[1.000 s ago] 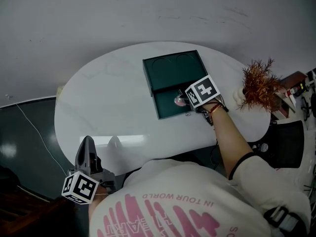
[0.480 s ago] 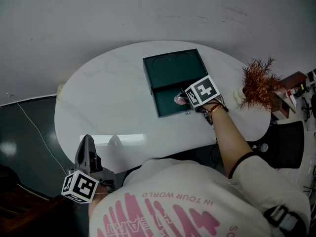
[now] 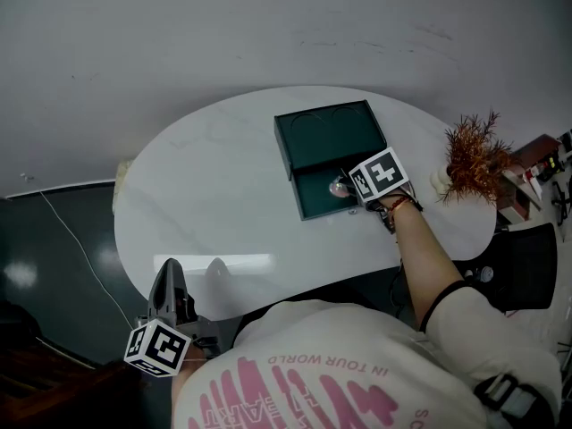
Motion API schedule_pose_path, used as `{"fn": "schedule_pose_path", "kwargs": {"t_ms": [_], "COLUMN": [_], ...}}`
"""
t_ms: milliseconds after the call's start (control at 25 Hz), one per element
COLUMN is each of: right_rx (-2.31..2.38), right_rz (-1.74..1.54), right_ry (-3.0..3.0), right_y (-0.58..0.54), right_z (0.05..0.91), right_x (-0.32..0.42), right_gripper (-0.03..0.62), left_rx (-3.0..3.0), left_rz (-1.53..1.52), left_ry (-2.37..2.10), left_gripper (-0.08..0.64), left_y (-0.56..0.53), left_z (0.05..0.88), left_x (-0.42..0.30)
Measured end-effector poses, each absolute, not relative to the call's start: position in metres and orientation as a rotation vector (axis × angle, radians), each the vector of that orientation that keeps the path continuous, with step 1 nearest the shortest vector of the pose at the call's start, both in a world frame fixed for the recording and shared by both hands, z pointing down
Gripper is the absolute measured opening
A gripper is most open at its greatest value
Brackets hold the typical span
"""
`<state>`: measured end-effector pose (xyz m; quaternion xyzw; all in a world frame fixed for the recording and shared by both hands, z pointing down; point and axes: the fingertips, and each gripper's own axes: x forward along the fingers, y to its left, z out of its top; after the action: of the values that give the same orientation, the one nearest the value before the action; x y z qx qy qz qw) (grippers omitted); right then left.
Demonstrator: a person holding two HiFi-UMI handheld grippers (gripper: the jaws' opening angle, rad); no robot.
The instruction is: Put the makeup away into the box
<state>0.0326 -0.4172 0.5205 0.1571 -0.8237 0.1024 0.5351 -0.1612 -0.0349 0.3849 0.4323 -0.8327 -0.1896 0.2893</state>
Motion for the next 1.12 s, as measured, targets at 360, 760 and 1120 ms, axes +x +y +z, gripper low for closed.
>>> {"fn": "schedule_pose_path", "kwargs": {"t_ms": [360,760,1120], "right_rx": [0.449,0.546,0.287], "right_rz": [0.279,0.681,0.965], "right_ry": [-2.049,-2.405,-2.542], "right_y": [-0.404,-0.303,-0.153], "right_z": [0.492,0.43,0.424], "right_x": [0.029,-0.02,-0.112], "right_gripper": [0.362,0.181,-0.003], "left_rx": [1.176,1.24,1.194], "left_rz": [-0.486,-0.531,-0.578], "left_ry": [-2.205,-2.169,-2.209], "left_gripper": [0.003,0.003,0.002], "left_y": [-0.001,0.037,0.103], "left_z": [0.387,0.389,0.388], "left_x": [-0.177,-0.178,-0.181]}}
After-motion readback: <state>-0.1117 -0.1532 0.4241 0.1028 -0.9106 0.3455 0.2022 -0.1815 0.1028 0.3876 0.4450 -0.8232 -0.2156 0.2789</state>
